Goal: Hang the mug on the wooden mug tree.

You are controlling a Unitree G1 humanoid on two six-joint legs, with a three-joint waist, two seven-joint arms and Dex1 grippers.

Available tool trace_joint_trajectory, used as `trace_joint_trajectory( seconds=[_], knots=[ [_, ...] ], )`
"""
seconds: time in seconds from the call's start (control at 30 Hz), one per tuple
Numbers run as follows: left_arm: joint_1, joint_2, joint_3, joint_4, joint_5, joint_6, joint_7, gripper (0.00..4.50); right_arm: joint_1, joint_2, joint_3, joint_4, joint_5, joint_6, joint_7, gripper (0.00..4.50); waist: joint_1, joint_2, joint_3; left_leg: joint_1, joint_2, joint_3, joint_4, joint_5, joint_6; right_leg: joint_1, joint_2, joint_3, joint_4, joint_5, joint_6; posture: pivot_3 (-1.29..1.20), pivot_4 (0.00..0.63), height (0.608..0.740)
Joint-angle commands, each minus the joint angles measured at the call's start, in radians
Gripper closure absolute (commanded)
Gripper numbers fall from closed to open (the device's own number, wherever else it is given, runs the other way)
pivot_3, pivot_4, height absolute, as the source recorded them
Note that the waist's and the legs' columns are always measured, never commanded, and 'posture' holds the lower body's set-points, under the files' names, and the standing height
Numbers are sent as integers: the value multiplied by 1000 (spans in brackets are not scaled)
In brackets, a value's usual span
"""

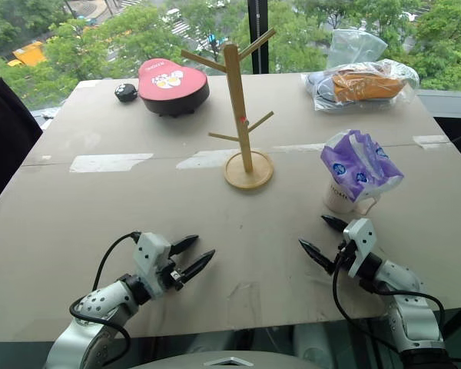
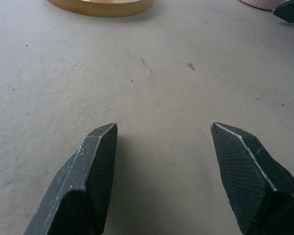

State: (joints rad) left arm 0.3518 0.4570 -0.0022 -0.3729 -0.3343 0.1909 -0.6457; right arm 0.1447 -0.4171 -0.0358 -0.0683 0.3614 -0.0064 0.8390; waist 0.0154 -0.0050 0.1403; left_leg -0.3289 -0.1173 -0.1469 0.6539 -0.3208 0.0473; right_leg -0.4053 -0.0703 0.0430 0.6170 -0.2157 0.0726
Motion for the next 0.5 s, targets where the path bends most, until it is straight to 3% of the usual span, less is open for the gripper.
trace_joint_trajectory(
  seconds=[0.03, 0.5],
  knots=[
    [19, 6, -24, 45, 10, 17, -19, 1360, 15, 1, 2, 22, -6, 10, -8, 9, 0, 0, 0, 0, 0, 0, 0, 0, 0, 0, 0, 0, 0, 0, 0, 0, 150, 740],
    [17, -2, -10, 56, -16, 5, -47, 1360, 15, -4, 0, 24, -5, 14, -2, 9, 0, 0, 0, 0, 0, 0, 0, 0, 0, 0, 0, 0, 0, 0, 0, 0, 150, 740]
  ],
)
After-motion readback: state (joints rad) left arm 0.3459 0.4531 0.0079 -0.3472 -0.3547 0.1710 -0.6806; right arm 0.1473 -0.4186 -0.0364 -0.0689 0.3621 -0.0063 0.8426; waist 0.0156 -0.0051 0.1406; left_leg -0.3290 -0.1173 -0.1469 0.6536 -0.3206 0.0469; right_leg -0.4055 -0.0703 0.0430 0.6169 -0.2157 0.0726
